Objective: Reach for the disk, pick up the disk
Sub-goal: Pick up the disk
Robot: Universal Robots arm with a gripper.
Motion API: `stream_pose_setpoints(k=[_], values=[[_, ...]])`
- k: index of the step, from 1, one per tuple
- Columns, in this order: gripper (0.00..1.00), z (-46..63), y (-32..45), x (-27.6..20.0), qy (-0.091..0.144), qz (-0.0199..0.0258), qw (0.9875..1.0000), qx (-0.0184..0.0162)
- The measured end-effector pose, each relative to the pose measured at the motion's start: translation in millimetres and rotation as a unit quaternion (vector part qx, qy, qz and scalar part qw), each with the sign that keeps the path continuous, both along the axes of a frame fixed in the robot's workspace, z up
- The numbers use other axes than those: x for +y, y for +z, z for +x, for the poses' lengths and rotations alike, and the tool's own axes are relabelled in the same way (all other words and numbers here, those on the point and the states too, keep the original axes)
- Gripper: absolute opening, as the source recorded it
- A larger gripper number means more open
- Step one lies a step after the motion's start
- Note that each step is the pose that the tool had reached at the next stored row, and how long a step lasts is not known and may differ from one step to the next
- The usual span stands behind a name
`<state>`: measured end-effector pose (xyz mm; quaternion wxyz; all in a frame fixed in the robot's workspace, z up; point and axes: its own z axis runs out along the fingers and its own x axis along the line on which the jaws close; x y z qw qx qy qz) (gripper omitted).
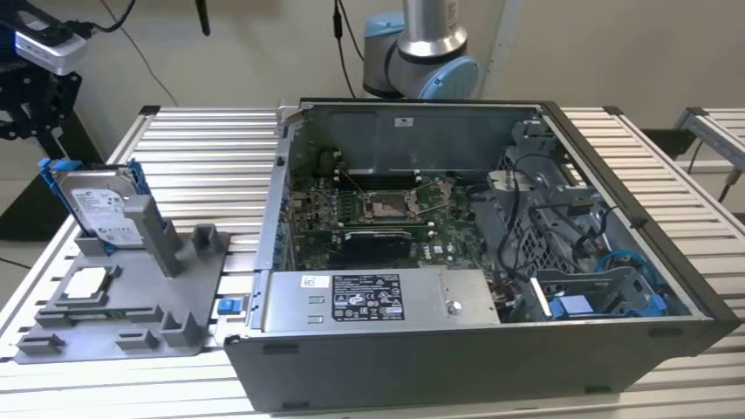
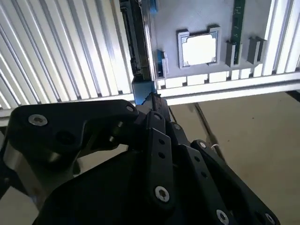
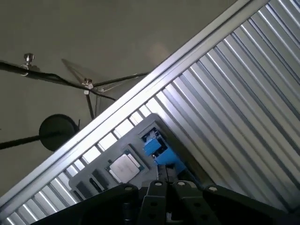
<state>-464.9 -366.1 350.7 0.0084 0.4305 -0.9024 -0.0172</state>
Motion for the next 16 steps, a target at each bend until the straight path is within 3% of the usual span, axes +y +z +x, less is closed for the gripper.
stream_pose_setpoints(k=[4, 8, 11, 16], values=[[0.00, 0.0, 0.1, 0.0, 0.037, 0.0000, 0.9993, -0.0001], [0.00, 0.0, 0.1, 0.1, 0.073, -0.0002, 0.9973, -0.0030], [0.00, 0.1, -0.1, 0.0, 0.100, -0.0003, 0.9949, -0.0068], [0.00, 0.0, -0.6, 0.0, 0.145, -0.0001, 0.9894, -0.0074]])
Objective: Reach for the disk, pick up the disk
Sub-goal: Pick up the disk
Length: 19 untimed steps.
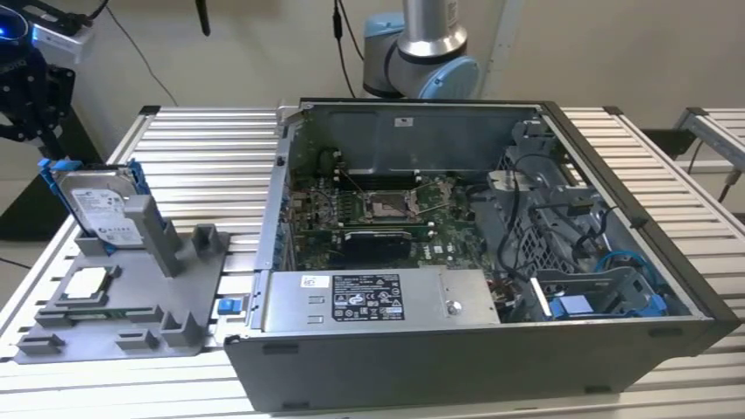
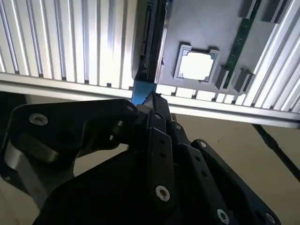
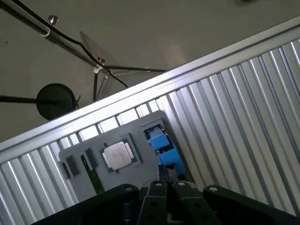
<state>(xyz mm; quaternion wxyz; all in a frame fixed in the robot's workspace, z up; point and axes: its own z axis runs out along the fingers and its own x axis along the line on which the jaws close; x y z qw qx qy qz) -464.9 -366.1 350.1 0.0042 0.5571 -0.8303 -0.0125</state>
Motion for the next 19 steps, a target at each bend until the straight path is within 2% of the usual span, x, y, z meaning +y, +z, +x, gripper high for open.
stream_pose_setpoints(k=[4, 7, 11, 14, 15, 19], values=[[0.00, 0.0, -0.4, 0.0, 0.036, 0.0000, 0.9994, -0.0005], [0.00, 0.0, -0.6, 0.0, 0.063, 0.0000, 0.9980, -0.0007], [0.00, 0.0, -0.9, 0.0, 0.100, 0.0000, 0.9950, -0.0008], [0.00, 0.0, -1.1, 0.0, 0.127, 0.0001, 0.9919, -0.0009], [0.00, -0.1, -1.1, 0.0, 0.130, 0.0001, 0.9915, -0.0010], [0.00, -0.1, -1.2, 1.2, 0.130, 0.0001, 0.9915, -0.0011]])
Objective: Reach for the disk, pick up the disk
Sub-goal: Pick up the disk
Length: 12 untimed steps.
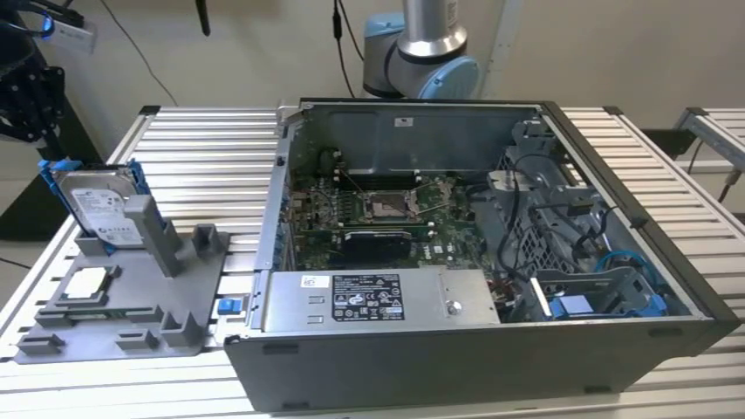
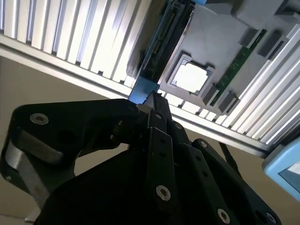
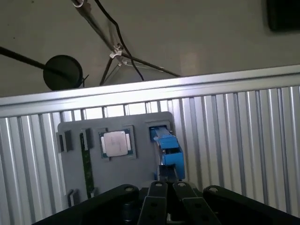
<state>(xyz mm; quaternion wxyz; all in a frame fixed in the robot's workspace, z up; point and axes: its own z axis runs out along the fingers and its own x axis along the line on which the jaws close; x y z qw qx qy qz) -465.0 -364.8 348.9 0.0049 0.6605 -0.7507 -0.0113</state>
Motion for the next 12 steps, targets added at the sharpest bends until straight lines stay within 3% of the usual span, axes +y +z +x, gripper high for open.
stream_pose_setpoints(k=[8, 9, 12], values=[[0.00, 0.3, 0.1, 0.1, 0.006, 0.0006, 1.0000, -0.0013], [1.00, 0.2, 0.1, 0.1, 0.006, 0.0006, 1.0000, -0.0013], [1.00, 0.1, 0.1, 0.1, 0.006, 0.0006, 1.0000, -0.0013]])
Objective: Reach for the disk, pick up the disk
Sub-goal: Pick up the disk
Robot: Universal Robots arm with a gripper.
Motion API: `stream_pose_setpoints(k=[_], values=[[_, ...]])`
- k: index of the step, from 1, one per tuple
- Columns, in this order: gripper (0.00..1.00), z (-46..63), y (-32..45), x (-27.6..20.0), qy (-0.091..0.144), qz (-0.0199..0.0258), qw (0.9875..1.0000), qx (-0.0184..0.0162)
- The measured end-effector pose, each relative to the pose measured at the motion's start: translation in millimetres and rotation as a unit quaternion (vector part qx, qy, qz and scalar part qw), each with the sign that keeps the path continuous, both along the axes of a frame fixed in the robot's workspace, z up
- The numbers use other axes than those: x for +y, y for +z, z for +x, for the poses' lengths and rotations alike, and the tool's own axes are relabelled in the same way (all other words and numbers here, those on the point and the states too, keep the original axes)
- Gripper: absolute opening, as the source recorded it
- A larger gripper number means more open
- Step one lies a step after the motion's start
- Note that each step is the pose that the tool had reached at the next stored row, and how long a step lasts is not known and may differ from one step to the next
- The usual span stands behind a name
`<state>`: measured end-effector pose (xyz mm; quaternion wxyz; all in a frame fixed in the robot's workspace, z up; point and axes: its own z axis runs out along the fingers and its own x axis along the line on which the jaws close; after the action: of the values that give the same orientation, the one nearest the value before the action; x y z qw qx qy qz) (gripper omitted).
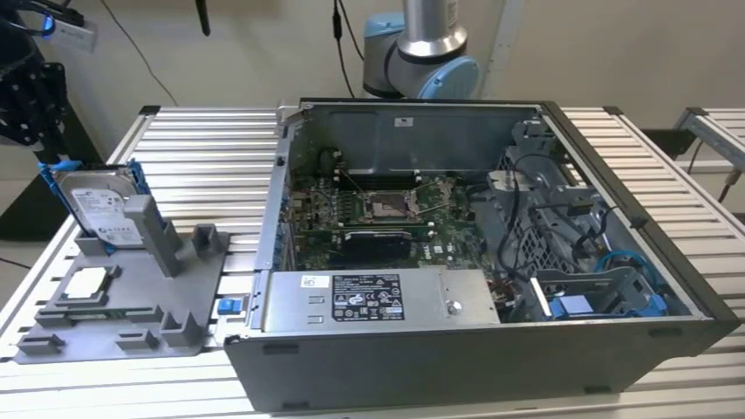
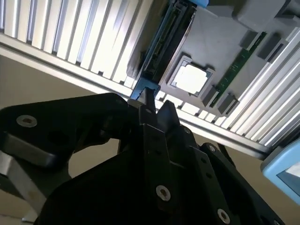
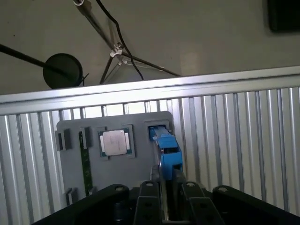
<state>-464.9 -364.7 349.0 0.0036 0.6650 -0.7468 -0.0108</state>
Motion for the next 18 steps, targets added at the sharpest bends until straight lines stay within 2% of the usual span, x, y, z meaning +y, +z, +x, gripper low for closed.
stream_pose_setpoints(k=[7, 13, 18], values=[[1.00, -0.3, -0.9, 1.3, 0.000, 0.0000, 1.0000, 0.0000], [1.00, -0.6, -10.5, 4.9, 0.003, 0.0011, 1.0000, -0.0046], [1.00, -1.9, -19.3, 4.3, 0.013, 0.0017, 0.9999, -0.0067]])
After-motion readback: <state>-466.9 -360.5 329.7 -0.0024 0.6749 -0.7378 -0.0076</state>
